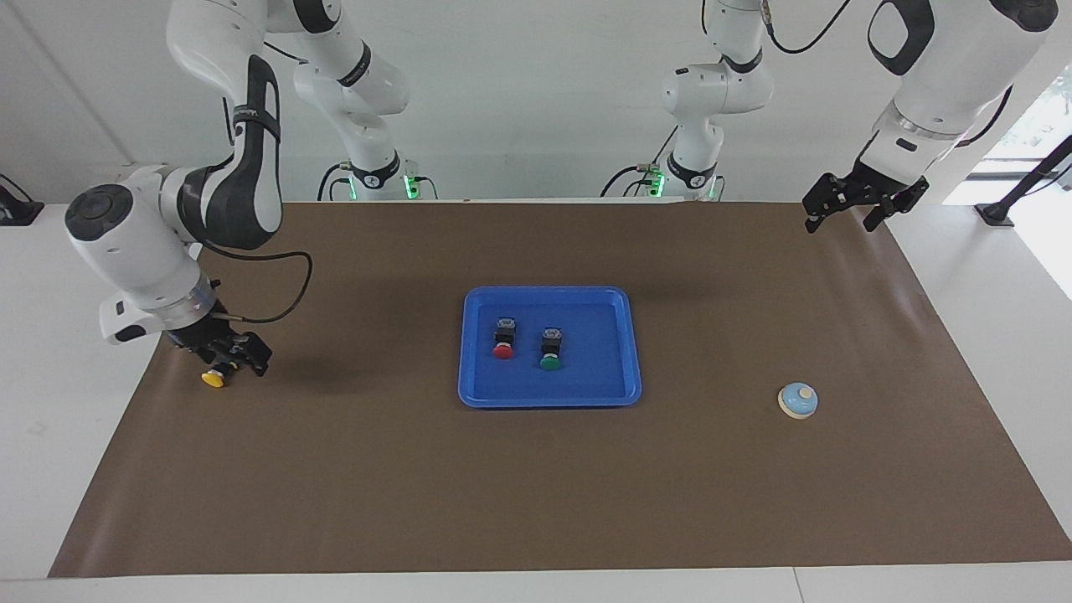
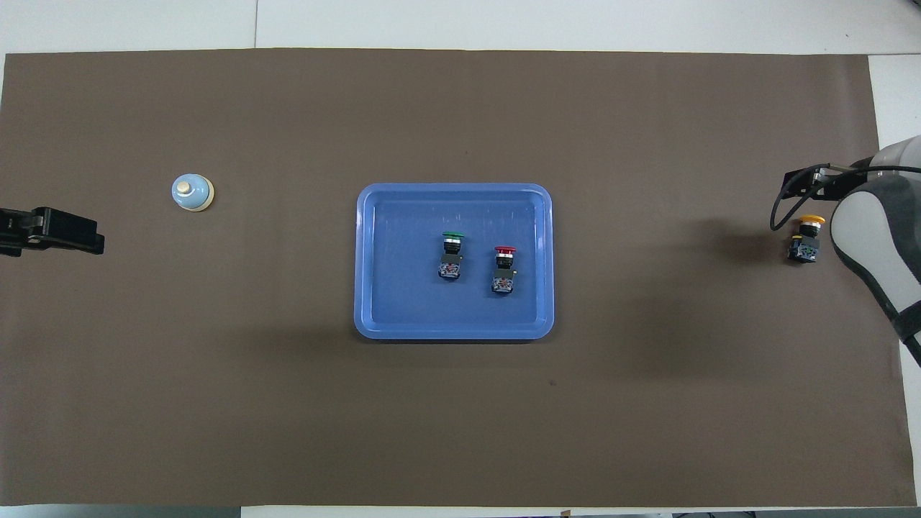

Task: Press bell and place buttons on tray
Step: 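Move the right gripper back and grasp the yellow-topped button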

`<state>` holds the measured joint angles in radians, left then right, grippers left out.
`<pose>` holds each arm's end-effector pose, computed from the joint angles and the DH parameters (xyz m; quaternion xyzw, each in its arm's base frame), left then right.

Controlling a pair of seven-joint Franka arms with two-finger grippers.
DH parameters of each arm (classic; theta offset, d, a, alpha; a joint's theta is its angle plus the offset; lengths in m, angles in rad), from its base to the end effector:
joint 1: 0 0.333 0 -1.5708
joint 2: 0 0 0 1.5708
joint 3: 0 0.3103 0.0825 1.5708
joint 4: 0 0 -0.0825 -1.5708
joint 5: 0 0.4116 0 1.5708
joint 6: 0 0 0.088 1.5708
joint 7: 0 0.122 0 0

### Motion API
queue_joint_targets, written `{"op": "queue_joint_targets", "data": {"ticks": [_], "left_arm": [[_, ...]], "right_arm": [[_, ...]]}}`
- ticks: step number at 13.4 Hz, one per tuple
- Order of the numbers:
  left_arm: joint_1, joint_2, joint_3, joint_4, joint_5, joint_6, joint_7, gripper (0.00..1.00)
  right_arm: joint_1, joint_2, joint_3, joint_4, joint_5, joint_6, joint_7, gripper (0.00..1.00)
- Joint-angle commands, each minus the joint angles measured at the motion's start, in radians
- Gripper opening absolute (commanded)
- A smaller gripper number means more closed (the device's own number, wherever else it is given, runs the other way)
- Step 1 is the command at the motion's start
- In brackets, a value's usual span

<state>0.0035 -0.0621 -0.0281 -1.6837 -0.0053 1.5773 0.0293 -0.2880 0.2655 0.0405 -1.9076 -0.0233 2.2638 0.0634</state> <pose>0.5607 -0.0148 0.5835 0.9994 -0.0268 -0.0222 0.0018 0.6255 -0.1599 0.3322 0.9878 -0.1487 0.0449 0.0082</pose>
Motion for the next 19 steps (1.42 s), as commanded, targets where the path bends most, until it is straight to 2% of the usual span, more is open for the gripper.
{"op": "queue_joint_targets", "data": {"ticks": [1,6,11,12,13,15,16,19], "left_arm": [[-0.005,-0.018,0.007,-0.016,-0.005,0.001,0.001,1.00],[-0.005,-0.016,0.007,-0.016,-0.004,0.001,0.001,1.00],[-0.005,-0.018,0.007,-0.016,-0.004,0.001,0.001,1.00],[-0.005,-0.018,0.007,-0.016,-0.004,0.000,0.001,1.00],[-0.004,-0.018,0.007,-0.016,-0.005,0.000,0.001,1.00],[-0.005,-0.018,0.007,-0.016,-0.005,0.001,0.001,1.00],[-0.005,-0.018,0.007,-0.016,-0.004,0.001,0.001,1.00],[-0.004,-0.018,0.007,-0.016,-0.005,0.001,0.001,1.00]], "right_arm": [[-0.054,-0.043,0.016,-0.113,-0.007,0.086,-0.022,1.00],[-0.099,-0.014,0.016,-0.192,-0.007,0.204,-0.043,1.00],[-0.100,0.001,0.016,-0.212,-0.004,0.207,-0.039,1.00],[-0.100,0.000,0.018,-0.215,-0.004,0.206,-0.040,0.96],[-0.100,0.000,0.018,-0.220,-0.004,0.206,-0.043,0.81],[-0.100,0.000,0.018,-0.220,-0.004,0.201,-0.053,0.34],[-0.100,0.000,0.018,-0.220,-0.004,0.191,-0.071,0.02],[-0.099,0.000,0.018,-0.212,-0.004,0.165,-0.103,0.00]]}}
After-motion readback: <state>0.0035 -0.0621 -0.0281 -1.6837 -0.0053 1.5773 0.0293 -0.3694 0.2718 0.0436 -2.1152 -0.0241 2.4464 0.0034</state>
